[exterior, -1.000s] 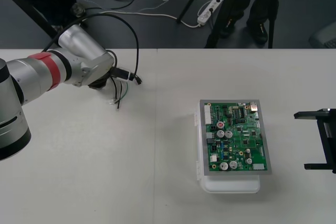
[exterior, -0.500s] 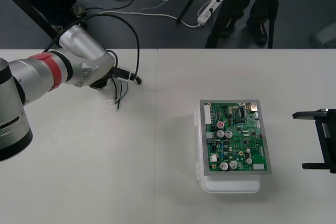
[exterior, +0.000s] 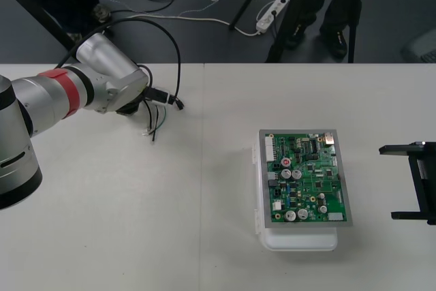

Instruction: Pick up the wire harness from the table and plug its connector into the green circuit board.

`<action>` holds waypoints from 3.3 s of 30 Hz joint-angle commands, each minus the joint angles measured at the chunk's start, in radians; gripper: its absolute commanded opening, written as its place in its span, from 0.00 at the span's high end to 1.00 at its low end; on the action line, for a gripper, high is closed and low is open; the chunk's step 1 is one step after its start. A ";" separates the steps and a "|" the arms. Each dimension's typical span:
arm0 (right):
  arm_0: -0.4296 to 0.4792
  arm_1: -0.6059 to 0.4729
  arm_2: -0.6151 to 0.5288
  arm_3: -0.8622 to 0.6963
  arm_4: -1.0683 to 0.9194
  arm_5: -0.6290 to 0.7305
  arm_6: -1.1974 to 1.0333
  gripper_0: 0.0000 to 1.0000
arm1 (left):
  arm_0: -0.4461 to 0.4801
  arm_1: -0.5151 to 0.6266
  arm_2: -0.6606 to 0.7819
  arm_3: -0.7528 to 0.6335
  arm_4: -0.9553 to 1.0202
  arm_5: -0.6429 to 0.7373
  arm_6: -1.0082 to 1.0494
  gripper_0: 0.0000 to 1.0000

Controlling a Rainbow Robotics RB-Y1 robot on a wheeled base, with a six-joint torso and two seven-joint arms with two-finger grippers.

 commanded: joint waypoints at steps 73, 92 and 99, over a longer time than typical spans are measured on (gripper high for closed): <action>-0.027 0.007 0.013 0.008 0.006 -0.014 0.026 0.00 | -0.052 0.063 0.123 -0.094 0.266 -0.017 0.054 1.00; -0.027 0.007 0.013 0.008 0.006 -0.014 0.026 0.00 | -0.021 0.252 0.363 -0.404 0.214 -0.328 0.062 1.00; -0.027 0.007 0.013 0.008 0.006 -0.014 0.026 0.00 | 0.120 0.349 0.507 -0.609 0.188 -0.381 0.081 1.00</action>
